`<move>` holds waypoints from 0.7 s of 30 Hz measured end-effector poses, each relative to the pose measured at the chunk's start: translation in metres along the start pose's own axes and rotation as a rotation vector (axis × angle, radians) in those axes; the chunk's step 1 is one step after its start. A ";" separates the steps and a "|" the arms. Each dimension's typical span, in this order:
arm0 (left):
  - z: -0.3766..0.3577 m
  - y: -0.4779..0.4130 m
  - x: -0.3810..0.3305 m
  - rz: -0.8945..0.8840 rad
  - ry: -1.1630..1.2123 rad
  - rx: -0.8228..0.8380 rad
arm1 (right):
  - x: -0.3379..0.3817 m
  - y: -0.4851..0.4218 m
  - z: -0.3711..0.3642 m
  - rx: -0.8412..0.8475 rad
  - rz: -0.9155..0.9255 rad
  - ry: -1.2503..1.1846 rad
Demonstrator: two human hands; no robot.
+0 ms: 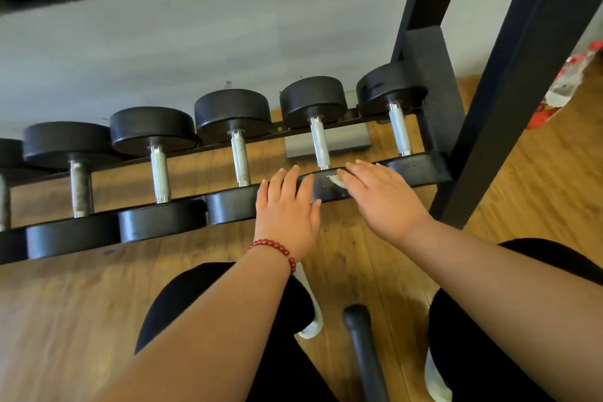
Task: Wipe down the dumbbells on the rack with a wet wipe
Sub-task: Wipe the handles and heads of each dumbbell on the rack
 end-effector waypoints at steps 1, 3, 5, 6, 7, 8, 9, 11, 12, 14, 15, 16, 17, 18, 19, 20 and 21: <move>0.002 0.004 0.002 -0.002 -0.003 0.005 | 0.005 0.001 0.001 -0.002 -0.002 0.007; 0.004 0.009 0.006 -0.004 -0.006 0.012 | 0.016 0.002 0.004 -0.006 -0.014 0.013; 0.008 0.012 0.010 -0.006 -0.004 0.016 | 0.026 0.001 0.008 0.010 -0.035 0.025; 0.009 0.013 0.013 -0.003 -0.001 0.020 | 0.031 0.000 0.009 0.016 -0.047 0.033; 0.010 0.014 0.017 0.003 0.002 0.024 | 0.035 -0.001 0.011 0.017 -0.054 0.042; 0.011 0.016 0.022 0.010 0.007 0.030 | 0.039 -0.002 0.012 0.020 -0.059 0.052; 0.012 0.018 0.027 0.023 0.013 0.036 | 0.044 -0.004 0.013 0.023 -0.060 0.066; 0.016 0.020 0.036 0.057 0.040 0.037 | 0.052 -0.007 0.014 0.033 -0.061 0.093; 0.019 0.021 0.040 0.068 0.058 0.029 | 0.057 -0.008 0.015 0.038 -0.066 0.104; 0.023 0.020 0.046 0.065 0.079 0.013 | 0.066 -0.011 0.015 0.045 -0.067 0.128; 0.024 0.021 0.049 0.061 0.087 0.010 | 0.071 -0.012 0.015 0.043 -0.068 0.134; 0.025 0.021 0.051 0.061 0.092 0.010 | 0.075 -0.014 0.015 0.037 -0.068 0.141; 0.026 0.022 0.054 0.062 0.092 0.011 | 0.080 -0.015 0.016 0.031 -0.067 0.150; 0.026 0.024 0.057 0.060 0.084 0.011 | 0.084 -0.015 0.016 0.028 -0.065 0.158; 0.027 0.026 0.060 0.056 0.073 0.006 | 0.087 -0.016 0.016 0.026 -0.063 0.169; 0.027 0.028 0.062 0.056 0.066 -0.003 | 0.090 -0.016 0.016 0.023 -0.061 0.179; 0.028 0.029 0.064 0.062 0.067 -0.013 | 0.093 -0.016 0.015 0.022 -0.060 0.188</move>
Point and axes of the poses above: each hand's wrist, its own y-axis away from the middle knuckle, its own z-axis out of the back of the hand, x = y × z, the point moved 1 cm from there along -y, towards the middle knuckle, and after that the axes turned 8 degrees about -z, right-handed, at the moved point
